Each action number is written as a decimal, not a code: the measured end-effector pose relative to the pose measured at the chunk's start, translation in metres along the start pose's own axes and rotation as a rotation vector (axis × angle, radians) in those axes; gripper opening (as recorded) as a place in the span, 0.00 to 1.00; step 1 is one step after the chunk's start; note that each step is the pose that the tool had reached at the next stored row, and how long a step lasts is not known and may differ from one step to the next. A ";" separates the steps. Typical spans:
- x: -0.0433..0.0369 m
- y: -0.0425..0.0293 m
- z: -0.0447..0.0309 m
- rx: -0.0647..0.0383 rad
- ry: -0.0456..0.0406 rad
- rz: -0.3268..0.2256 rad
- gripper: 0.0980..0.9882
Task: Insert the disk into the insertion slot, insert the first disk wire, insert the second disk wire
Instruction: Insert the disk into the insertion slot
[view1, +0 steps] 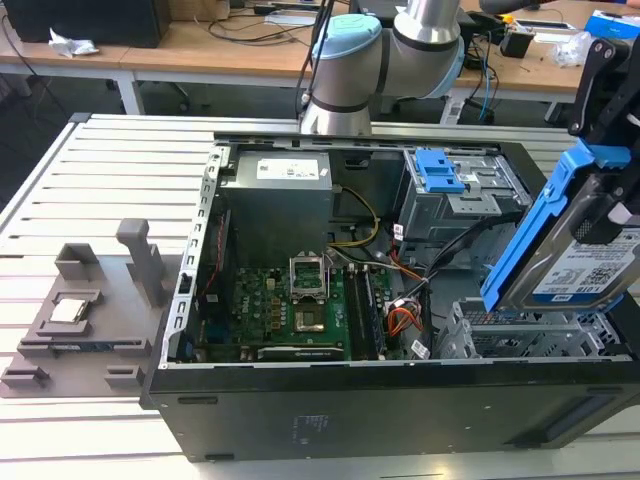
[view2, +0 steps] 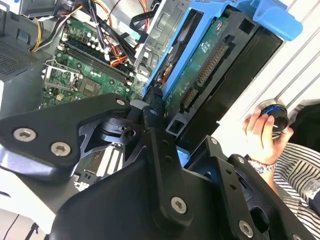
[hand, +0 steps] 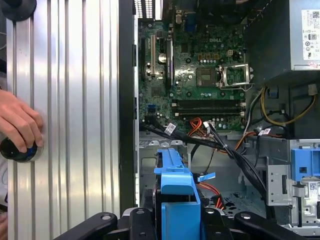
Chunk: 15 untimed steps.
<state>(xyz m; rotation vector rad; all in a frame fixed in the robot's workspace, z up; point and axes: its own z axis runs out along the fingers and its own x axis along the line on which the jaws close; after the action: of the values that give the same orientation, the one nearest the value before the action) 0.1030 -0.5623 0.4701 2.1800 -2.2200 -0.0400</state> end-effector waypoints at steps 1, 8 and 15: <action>0.0000 0.0000 0.0007 0.000 0.0000 0.000 0.30; 0.0000 -0.0003 0.0079 0.000 0.0000 0.000 0.30; 0.0000 -0.0006 0.0144 0.000 0.0000 0.000 0.30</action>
<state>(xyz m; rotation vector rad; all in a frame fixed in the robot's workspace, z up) 0.1030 -0.5623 0.4557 2.1800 -2.2200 -0.0400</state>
